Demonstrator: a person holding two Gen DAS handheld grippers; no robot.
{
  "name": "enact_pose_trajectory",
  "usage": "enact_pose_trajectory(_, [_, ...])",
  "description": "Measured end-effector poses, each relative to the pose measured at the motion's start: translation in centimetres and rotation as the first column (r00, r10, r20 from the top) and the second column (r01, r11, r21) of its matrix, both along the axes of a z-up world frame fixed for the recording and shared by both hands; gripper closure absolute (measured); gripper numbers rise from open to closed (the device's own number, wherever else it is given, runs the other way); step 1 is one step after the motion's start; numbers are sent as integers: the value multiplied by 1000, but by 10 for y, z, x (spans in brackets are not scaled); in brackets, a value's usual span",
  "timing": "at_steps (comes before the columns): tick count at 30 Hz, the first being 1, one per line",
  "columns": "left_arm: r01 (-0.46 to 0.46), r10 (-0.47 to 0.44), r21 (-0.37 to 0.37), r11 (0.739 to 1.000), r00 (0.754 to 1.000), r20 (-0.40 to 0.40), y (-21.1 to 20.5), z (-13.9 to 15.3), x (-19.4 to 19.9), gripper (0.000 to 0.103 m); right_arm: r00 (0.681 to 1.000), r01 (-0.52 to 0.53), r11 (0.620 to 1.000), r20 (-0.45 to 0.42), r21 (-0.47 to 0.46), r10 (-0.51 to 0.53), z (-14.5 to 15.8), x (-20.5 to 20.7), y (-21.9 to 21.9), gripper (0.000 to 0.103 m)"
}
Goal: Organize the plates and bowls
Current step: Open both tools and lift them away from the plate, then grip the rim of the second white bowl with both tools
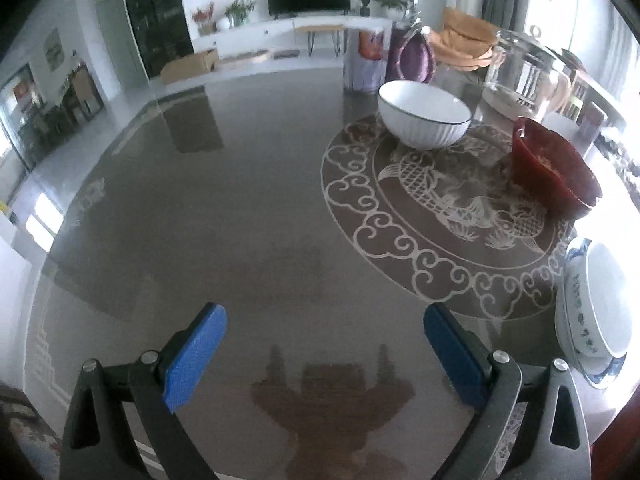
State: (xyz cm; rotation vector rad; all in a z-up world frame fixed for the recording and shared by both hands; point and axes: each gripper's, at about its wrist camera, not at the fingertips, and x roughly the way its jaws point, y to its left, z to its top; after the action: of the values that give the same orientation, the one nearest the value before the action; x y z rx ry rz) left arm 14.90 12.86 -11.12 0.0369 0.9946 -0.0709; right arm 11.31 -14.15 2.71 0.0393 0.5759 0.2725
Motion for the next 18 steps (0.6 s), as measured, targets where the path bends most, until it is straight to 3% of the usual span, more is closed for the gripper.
enact_pose_trajectory(4, [-21, 15, -120, 993, 999, -46, 15, 1, 17, 5, 965, -27, 999, -259, 30, 34, -34, 40, 6, 21])
enact_pose_trajectory(8, [8, -19, -175, 985, 998, -65, 10, 14, 54, 5, 939, 23, 998, -343, 65, 1, -45, 81, 10, 21])
enact_pose_trajectory(11, [32, -42, -169, 985, 997, -58, -4, 27, 99, 5, 885, 37, 997, -465, 68, -1, -57, 130, 18, 21])
enact_pose_trajectory(13, [24, -38, -190, 982, 997, -73, -12, 31, 133, 13, 860, 65, 996, -509, 57, -27, -66, 163, 22, 21])
enact_pose_trajectory(18, [-35, -9, -251, 967, 985, -174, -21, 22, 203, 34, 850, 72, 997, -524, 16, -53, -73, 214, 37, 23])
